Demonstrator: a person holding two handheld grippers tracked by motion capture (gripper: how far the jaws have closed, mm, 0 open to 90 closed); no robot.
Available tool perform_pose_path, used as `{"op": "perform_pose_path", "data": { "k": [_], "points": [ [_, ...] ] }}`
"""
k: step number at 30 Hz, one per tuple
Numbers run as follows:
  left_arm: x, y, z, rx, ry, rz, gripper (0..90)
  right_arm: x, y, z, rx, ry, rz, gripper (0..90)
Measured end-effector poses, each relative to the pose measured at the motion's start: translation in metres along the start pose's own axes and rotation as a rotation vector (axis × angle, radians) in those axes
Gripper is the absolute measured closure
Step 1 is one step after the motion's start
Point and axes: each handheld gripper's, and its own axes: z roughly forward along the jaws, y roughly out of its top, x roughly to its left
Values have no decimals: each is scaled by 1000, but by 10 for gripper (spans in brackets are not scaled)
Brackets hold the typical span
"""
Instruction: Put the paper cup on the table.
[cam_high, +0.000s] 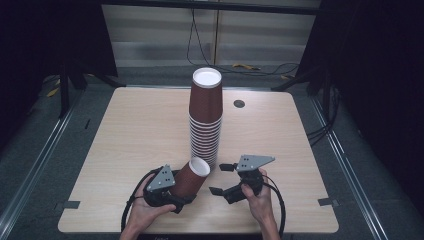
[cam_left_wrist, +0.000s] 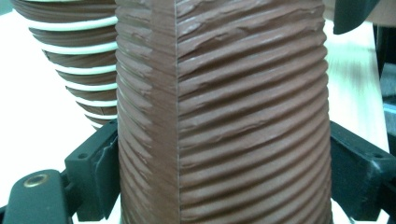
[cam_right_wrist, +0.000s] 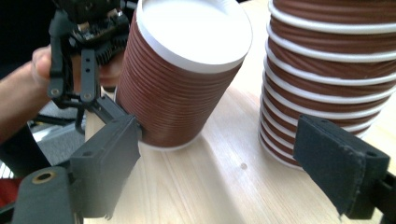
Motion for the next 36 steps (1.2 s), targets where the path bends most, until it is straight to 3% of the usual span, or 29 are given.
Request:
{"op": "perform_pose_path", "data": {
  "k": [8,14,22,25,29,32,36],
  "points": [
    [3,7,-1,54,-29,34,123,-2,-1,2,62,34,-23,146],
    [3,12,-2,86,-45,59,123,-2,0,0,66,15,-26,144],
    [3,14,-1,136,-72,71,123,-2,0,1,103,45,-29,136],
    [4,15,-1,146,-73,73,123,-1,1,2,127,58,-30,139],
    [1,21,1,198,-57,108,123,-1,1,3,145,73,-46,139],
    [1,23,2,213,-75,114,124,-2,3,3,164,77,-61,140],
    [0,27,5,245,-63,147,124,-2,7,3,177,80,-70,140]
  ]
}}
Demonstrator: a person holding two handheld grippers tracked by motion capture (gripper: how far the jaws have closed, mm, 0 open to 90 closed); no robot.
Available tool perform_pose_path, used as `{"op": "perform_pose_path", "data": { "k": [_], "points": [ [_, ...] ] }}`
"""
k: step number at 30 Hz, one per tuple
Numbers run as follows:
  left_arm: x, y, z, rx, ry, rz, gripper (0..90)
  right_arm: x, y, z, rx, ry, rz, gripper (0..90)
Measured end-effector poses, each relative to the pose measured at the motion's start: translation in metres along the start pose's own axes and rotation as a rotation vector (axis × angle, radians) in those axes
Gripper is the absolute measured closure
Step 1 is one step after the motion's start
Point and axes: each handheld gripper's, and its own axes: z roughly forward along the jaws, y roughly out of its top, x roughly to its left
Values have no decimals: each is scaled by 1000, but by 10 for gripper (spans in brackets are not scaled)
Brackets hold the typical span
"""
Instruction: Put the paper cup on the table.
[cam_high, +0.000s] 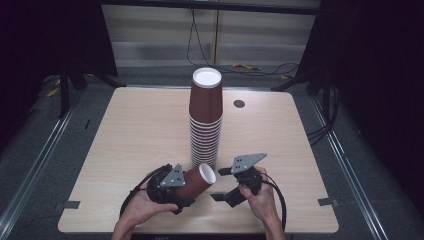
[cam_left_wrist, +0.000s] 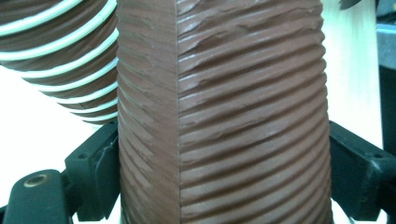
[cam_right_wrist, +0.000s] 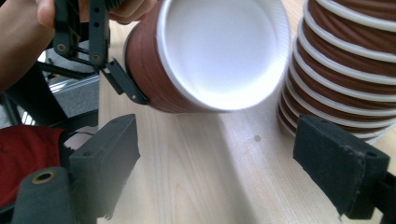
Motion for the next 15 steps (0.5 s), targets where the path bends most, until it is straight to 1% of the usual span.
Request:
{"op": "perform_pose_path", "data": {
  "k": [1,3,4,6,8,9,10,14,15],
  "points": [
    [0,2,1,0,6,-7,124,0,1,0,7,7,0,139],
    [0,4,2,9,-5,-1,124,-1,3,1,27,45,6,138],
    [0,5,2,20,-9,9,124,-1,4,1,33,52,2,139],
    [-1,8,3,33,-12,19,124,-1,6,2,48,38,-5,140],
    [-1,9,3,34,-19,23,125,-1,6,2,55,34,-4,140],
    [-2,10,4,53,-28,30,124,-2,6,3,63,47,-10,146],
    [-1,11,4,65,-32,42,124,-2,6,4,71,46,-11,146],
    [-2,12,7,83,-49,54,124,-2,6,5,81,59,-15,138],
    [-2,12,7,98,-50,57,124,-2,6,5,83,57,-18,140]
  ]
}}
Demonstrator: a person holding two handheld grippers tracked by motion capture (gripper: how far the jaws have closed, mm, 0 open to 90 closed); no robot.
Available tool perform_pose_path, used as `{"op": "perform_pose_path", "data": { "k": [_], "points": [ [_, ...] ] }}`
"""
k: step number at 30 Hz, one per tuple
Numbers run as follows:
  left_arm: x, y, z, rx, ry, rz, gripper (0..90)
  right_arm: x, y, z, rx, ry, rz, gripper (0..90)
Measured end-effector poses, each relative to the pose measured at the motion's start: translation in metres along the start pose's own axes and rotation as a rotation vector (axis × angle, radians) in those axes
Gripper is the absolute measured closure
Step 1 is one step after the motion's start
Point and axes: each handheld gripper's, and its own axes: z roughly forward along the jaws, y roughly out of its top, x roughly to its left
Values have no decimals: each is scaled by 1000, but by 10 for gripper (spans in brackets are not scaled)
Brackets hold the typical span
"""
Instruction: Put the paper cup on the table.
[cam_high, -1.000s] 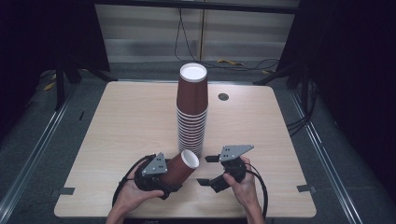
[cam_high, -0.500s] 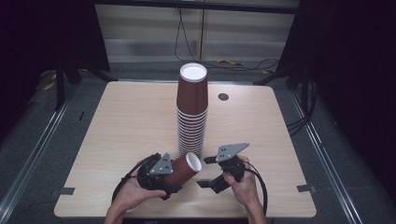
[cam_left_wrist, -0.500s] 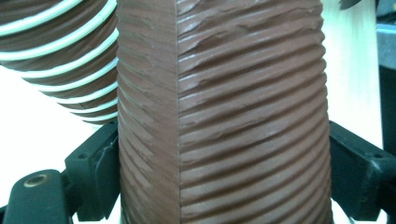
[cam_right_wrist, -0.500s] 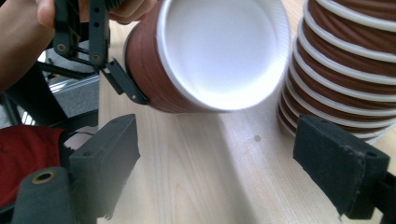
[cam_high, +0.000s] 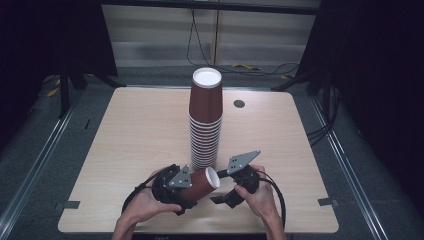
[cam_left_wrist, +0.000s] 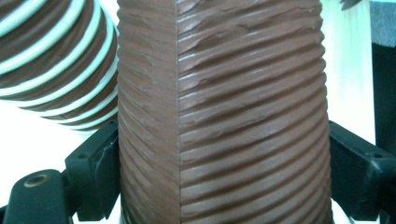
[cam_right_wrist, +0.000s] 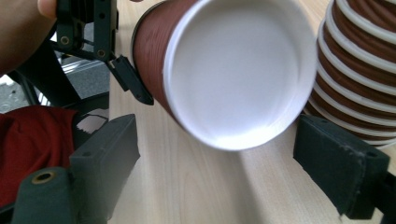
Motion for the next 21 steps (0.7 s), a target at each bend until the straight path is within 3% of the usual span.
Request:
{"op": "perform_pose_path", "data": {
  "k": [3,6,13,21],
  "points": [
    [0,2,1,37,8,15,125,-1,1,1,8,-4,-1,139],
    [0,4,0,38,0,15,125,-1,3,2,30,-14,-5,144],
    [-1,9,1,66,-15,37,124,-2,5,4,36,15,-20,148],
    [-2,13,3,104,-31,66,124,-3,13,4,80,23,-44,165]
  ]
}}
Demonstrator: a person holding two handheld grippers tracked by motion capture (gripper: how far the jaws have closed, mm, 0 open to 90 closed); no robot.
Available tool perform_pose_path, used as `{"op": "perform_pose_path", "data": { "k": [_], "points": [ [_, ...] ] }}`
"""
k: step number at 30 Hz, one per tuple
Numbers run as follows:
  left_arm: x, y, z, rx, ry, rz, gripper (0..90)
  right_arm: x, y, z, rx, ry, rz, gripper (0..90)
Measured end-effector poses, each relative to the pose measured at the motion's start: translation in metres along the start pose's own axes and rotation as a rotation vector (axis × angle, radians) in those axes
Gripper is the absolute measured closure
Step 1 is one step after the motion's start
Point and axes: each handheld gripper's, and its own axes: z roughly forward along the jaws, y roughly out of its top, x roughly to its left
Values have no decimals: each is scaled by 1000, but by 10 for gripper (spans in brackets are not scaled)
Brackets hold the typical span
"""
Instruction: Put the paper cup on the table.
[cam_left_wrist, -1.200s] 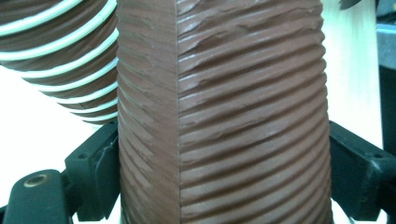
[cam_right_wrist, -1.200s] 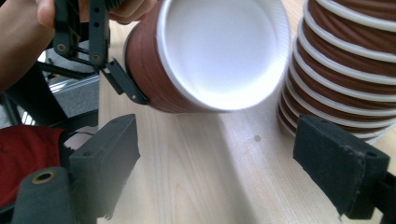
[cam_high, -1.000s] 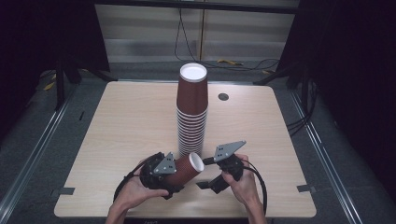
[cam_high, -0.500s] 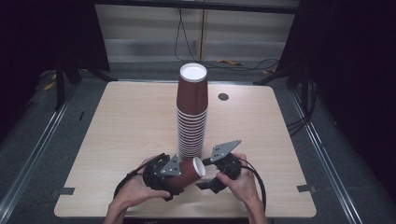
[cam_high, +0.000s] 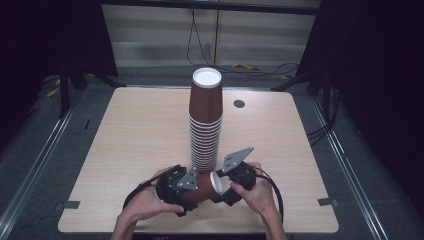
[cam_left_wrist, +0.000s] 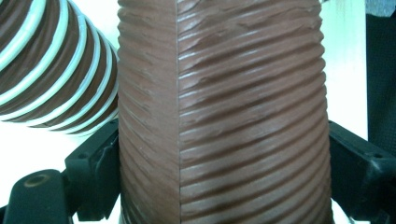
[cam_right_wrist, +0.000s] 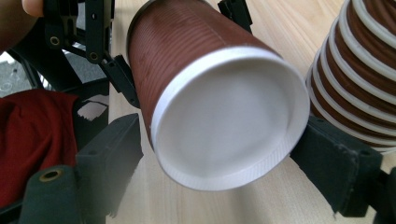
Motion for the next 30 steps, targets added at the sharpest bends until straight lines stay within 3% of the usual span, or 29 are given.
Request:
{"op": "perform_pose_path", "data": {
  "k": [7,11,15,25,28,30],
  "points": [
    [-2,6,4,24,-12,7,124,-2,6,5,41,18,-17,163],
    [-1,7,5,52,-16,41,124,-2,8,7,66,30,-15,162],
    [-4,8,7,28,-20,18,124,-1,9,10,85,44,-16,152],
    [-4,9,7,27,-23,45,124,-2,12,15,88,78,-35,171],
    [-7,6,8,-7,-31,21,122,-1,12,14,89,91,-27,193],
    [-6,4,7,-13,-38,34,120,-1,12,15,96,98,-29,196]
  ]
}}
